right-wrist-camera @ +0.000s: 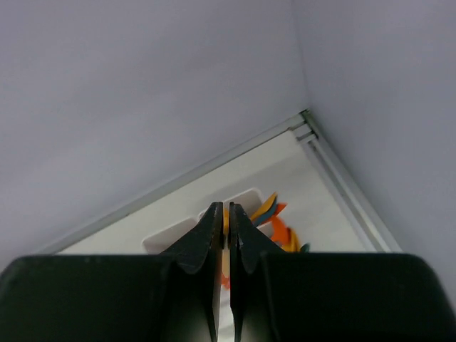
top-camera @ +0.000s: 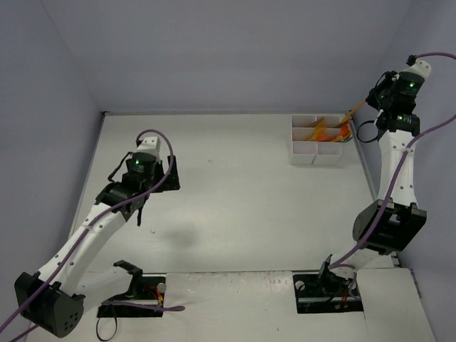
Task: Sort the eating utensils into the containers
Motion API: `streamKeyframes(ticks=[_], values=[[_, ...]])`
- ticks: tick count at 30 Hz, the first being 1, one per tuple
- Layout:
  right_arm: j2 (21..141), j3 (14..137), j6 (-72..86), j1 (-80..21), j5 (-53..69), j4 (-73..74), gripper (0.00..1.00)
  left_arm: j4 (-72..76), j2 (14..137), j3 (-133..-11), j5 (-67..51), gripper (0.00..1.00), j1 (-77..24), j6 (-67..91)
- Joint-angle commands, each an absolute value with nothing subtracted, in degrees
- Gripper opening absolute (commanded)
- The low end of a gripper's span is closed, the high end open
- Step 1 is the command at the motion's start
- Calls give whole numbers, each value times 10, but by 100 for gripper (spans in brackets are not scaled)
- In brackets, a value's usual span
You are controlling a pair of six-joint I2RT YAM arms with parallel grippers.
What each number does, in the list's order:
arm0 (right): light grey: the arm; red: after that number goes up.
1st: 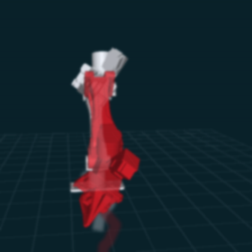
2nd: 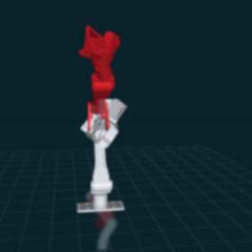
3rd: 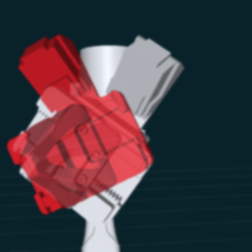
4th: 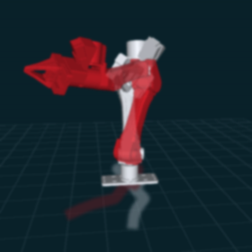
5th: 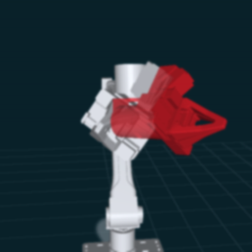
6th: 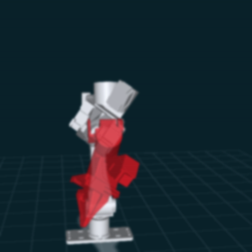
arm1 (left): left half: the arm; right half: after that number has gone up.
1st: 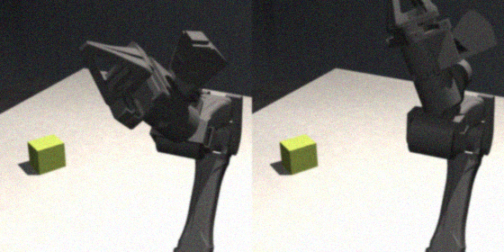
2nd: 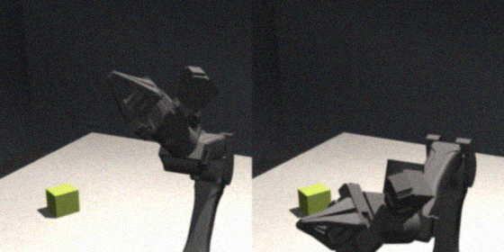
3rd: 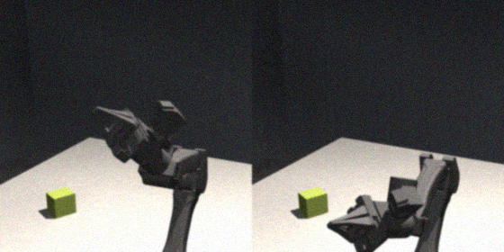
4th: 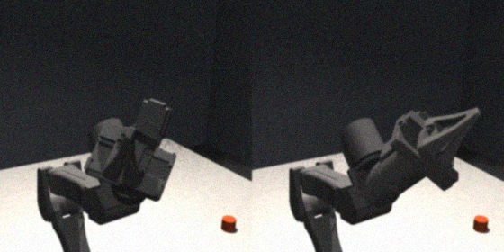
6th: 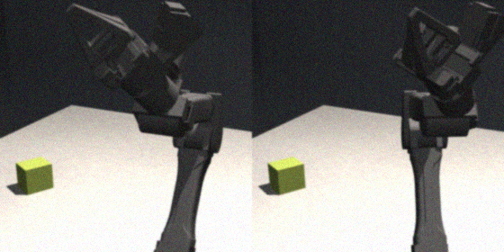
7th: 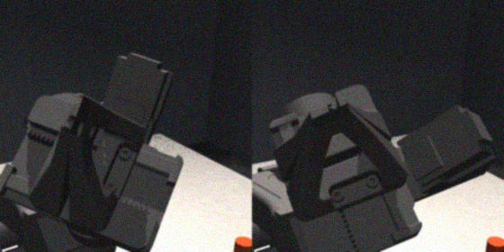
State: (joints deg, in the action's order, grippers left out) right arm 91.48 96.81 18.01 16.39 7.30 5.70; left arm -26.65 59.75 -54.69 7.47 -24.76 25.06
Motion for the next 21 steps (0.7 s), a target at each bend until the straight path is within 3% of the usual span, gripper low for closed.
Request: streamKeyframes(ticks=[1,10,18,21], values=[[995,1030,191,177,44,-28,0,-295,552,-535,83,94,-225,223],[1138,1129,216,176,83,-47,0,-310,536,-516,95,94,-220,216],[1216,1135,222,158,137,-86,0,-309,555,-525,92,94,-220,220],[1233,1133,220,148,147,-87,8,-309,562,-530,92,94,-219,221]])
